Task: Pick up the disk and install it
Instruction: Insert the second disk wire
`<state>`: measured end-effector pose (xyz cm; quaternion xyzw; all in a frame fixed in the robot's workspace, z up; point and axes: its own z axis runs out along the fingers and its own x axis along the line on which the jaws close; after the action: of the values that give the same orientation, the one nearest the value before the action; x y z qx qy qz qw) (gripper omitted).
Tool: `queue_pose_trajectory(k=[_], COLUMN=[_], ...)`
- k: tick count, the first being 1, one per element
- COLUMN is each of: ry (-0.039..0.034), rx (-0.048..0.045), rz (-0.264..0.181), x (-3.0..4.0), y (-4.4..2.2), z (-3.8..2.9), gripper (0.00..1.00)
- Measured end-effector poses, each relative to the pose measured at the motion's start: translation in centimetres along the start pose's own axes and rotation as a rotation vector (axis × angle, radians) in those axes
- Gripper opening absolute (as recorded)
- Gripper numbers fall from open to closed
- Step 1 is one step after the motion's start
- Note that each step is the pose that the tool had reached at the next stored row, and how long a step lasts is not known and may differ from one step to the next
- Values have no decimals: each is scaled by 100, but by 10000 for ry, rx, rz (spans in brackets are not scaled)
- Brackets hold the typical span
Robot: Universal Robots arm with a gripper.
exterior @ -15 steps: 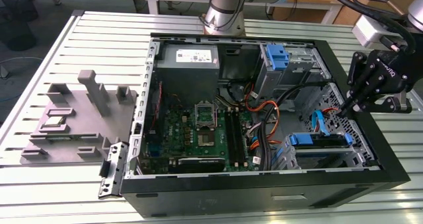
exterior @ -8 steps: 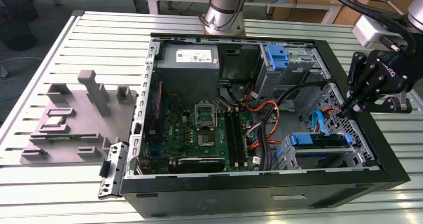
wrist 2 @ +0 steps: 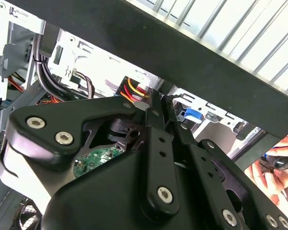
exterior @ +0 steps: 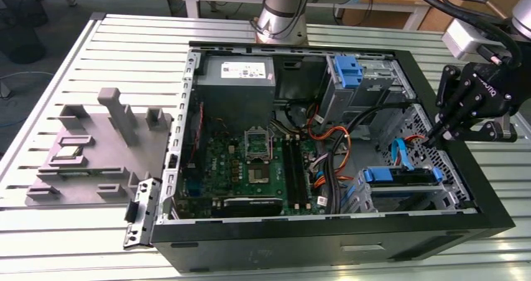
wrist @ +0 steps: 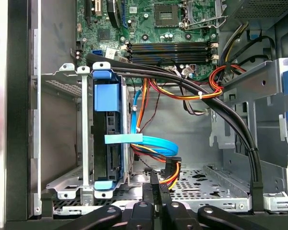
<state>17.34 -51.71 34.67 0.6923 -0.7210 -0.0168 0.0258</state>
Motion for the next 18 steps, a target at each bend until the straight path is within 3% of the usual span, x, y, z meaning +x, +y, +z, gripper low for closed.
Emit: queue_pose_trajectory(k=[8, 18], ry=[-1, -7], rx=[24, 146], rz=[0, -11], x=[25, 223], y=[99, 148], z=[6, 12], gripper=[16, 16])
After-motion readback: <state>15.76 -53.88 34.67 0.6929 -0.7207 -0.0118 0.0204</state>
